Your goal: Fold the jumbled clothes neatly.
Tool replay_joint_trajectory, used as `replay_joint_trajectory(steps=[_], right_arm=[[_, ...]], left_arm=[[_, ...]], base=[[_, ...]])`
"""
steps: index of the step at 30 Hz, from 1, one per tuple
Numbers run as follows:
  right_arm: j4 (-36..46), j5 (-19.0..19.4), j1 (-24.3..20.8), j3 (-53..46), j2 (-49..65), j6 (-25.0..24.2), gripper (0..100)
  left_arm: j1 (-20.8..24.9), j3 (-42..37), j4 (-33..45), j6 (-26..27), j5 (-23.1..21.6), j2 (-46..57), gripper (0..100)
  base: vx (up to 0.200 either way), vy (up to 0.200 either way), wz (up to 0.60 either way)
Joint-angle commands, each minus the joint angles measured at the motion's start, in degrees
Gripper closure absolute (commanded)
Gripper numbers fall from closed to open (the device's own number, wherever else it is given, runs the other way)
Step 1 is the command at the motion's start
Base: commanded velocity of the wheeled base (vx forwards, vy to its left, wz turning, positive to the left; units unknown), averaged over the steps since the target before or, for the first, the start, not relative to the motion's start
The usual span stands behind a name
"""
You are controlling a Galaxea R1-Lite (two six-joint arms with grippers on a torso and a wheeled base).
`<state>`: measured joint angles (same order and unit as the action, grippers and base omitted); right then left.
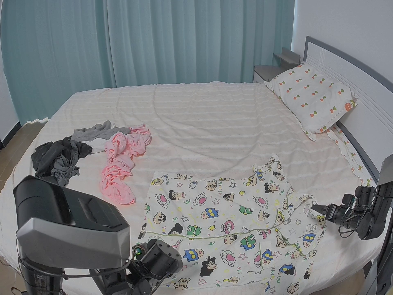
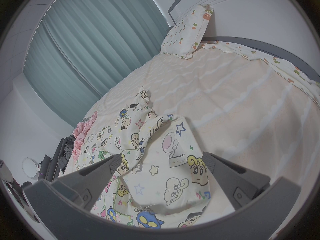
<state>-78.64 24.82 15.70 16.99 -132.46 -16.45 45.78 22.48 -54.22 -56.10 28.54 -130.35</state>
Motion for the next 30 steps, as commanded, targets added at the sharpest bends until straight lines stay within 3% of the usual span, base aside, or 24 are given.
replay_joint_trajectory(steps=[1, 9, 15, 30], right_arm=[[0.0, 0.1, 0.0, -0.5, 0.1, 0.0, 0], [0.0, -0.1, 0.0, -0.5, -0.1, 0.1, 0], [0.0, -0.1, 0.0, -0.5, -0.1, 0.3, 0], [0.0, -0.1, 0.0, -0.9, 0.3, 0.4, 0]], left_arm=[[-3.3, -1.8, -4.8, 4.2, 0.5, -0.3, 100], [-8.4, -6.8, -22.0, 16.2, 1.3, -5.0, 100], [-9.2, -11.5, -34.7, 19.3, 1.7, -11.5, 100], [-13.7, -11.6, -35.8, 19.1, 1.0, -9.2, 100]], base=[[0.000, 0.000, 0.00], [0.000, 0.000, 0.00], [0.000, 0.000, 0.00], [0.000, 0.000, 0.00]])
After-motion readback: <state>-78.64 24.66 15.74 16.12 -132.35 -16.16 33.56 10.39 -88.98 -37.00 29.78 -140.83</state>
